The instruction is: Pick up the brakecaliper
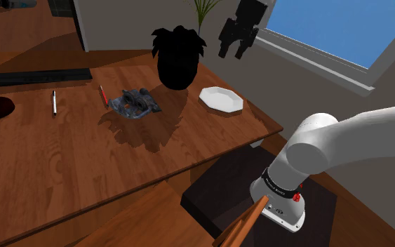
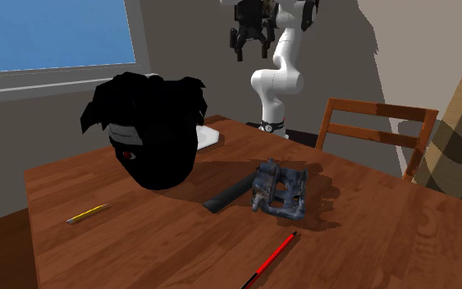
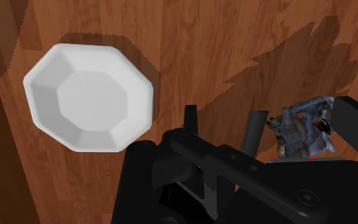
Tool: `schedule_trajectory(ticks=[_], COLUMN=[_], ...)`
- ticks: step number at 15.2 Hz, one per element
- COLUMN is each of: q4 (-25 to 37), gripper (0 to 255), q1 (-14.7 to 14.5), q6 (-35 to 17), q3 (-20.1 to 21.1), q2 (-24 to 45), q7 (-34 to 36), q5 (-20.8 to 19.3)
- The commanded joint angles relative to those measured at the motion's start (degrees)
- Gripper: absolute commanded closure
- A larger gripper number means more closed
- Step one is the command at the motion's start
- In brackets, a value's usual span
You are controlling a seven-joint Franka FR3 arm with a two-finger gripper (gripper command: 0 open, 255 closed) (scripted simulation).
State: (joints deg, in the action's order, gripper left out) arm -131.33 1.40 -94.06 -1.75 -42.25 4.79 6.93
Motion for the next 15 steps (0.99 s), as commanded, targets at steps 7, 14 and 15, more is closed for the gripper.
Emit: schedule_trajectory(ticks=[7,14,15], q4=[-0.33,2.84,3.60], gripper=[0,0,0], q1=[-1.47,-2.97,-3.16], q6=[-9.99,-20.22,-21.50], q3=[2.87,5.95,6.35], q2=[9.13,21.82,23.76], q7=[1.72,3.65,3.95], q5=[2.11,3.63,3.74])
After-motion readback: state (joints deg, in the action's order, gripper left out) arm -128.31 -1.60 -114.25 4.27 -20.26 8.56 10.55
